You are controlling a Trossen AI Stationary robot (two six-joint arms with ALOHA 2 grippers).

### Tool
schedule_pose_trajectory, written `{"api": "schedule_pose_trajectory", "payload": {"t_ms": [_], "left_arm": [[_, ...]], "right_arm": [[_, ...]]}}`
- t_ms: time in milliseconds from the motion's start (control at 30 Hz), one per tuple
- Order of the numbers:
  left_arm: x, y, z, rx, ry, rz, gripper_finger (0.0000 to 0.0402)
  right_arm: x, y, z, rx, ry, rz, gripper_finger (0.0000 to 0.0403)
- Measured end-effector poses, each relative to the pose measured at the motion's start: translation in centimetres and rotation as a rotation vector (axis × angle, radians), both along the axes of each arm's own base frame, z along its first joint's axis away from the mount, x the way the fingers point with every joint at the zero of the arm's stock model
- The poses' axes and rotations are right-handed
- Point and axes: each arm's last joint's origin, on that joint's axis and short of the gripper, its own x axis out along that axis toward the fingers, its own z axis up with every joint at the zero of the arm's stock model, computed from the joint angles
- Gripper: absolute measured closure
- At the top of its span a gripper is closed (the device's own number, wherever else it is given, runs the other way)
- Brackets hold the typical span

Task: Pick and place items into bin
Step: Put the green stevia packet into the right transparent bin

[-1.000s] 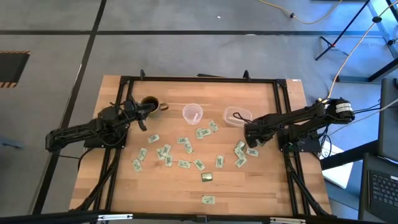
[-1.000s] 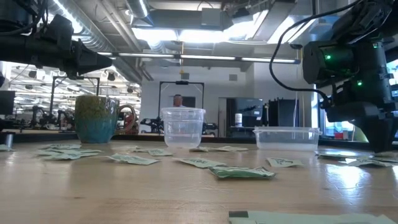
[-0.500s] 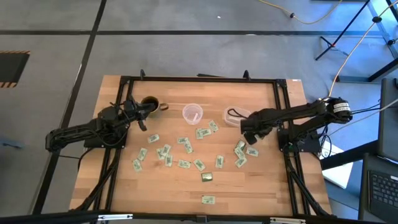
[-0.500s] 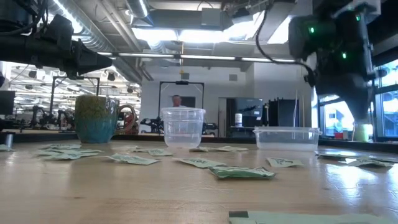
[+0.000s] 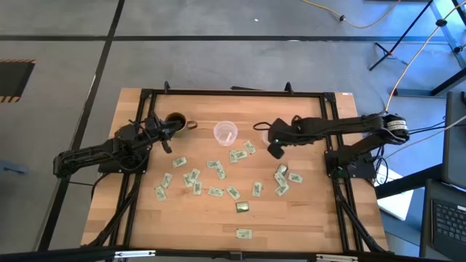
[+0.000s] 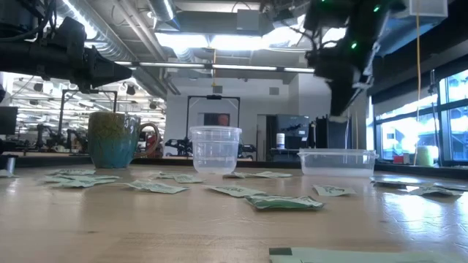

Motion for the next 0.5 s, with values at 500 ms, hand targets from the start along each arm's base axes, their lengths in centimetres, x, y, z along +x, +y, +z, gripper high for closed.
{"api": "schedule_pose_trajectory", "payload": {"t_ms": [500], "left_arm": [[0.0, 0.0, 0.0, 0.000, 0.000, 0.000, 0.0343]], "right_arm": [[1.7, -4.9, -6.2, 0.034, 0.239, -0.091, 0.0401]]}}
